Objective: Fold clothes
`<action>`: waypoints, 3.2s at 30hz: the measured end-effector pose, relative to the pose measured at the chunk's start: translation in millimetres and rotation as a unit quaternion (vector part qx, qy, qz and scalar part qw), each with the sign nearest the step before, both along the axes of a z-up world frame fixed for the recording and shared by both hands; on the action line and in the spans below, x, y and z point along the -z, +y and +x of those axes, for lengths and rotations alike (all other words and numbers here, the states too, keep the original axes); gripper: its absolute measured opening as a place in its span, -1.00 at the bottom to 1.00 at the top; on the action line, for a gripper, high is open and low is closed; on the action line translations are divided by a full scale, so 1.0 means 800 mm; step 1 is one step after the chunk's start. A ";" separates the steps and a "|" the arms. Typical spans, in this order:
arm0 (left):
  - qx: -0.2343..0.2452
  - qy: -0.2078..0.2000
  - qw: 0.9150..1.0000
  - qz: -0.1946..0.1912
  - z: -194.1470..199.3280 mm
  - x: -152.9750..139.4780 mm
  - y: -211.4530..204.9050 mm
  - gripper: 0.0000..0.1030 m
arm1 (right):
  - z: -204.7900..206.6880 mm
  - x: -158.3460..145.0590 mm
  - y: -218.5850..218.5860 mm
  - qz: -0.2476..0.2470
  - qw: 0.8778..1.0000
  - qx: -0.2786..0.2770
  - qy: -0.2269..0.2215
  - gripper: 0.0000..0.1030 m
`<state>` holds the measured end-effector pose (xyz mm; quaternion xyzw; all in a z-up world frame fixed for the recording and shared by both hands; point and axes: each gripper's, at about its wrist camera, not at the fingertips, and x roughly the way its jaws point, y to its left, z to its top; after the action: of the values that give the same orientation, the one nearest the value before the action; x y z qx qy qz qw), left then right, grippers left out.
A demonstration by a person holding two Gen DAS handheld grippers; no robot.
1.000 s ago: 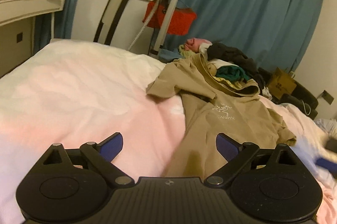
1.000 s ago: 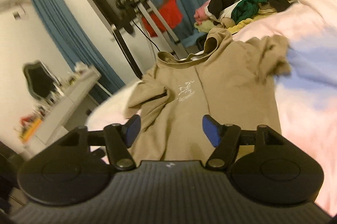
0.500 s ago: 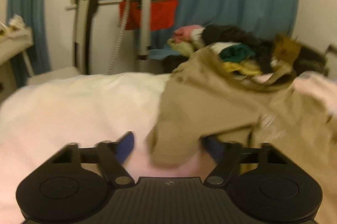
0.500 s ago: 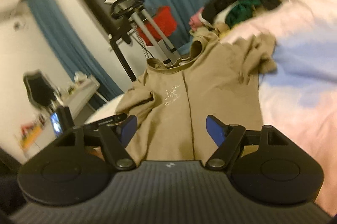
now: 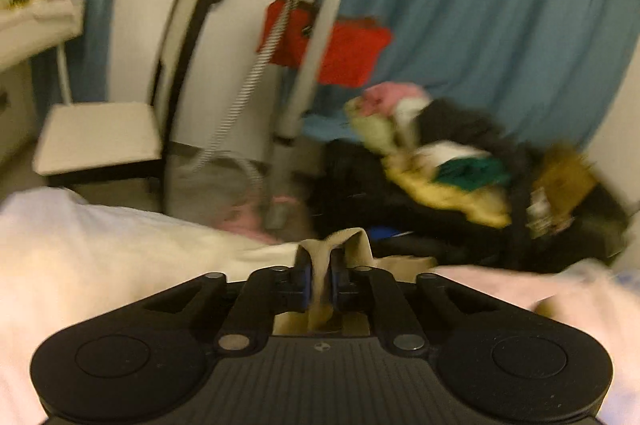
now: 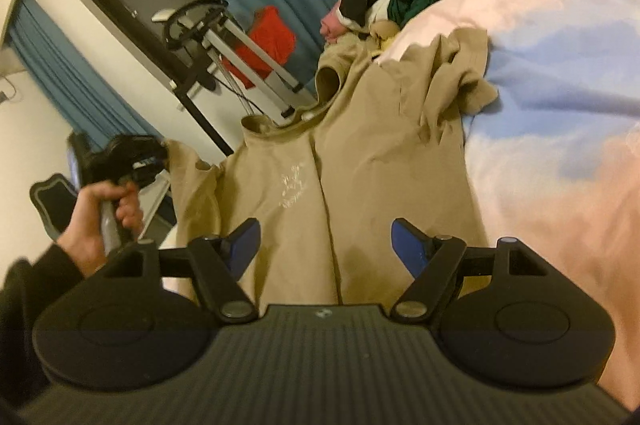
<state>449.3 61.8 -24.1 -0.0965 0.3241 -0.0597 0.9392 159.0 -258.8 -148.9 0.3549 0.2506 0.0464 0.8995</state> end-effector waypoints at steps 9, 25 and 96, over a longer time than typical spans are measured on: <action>-0.063 0.009 0.997 -0.049 -0.050 0.054 0.071 0.04 | -0.001 0.004 0.010 -0.018 1.000 -0.013 0.008 0.46; -0.105 0.014 0.974 -0.203 -0.114 0.122 0.094 -0.09 | 0.005 0.010 0.023 -0.013 0.999 -0.032 0.025 0.46; 0.140 -0.042 0.989 0.029 -0.266 0.060 0.198 -0.99 | 0.009 0.016 0.030 -0.032 0.997 -0.045 0.044 0.46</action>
<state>236.2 219.9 -72.0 -0.0207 0.2965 -0.1848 0.9367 166.0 -234.6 -161.4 0.3161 0.3073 0.0632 0.8954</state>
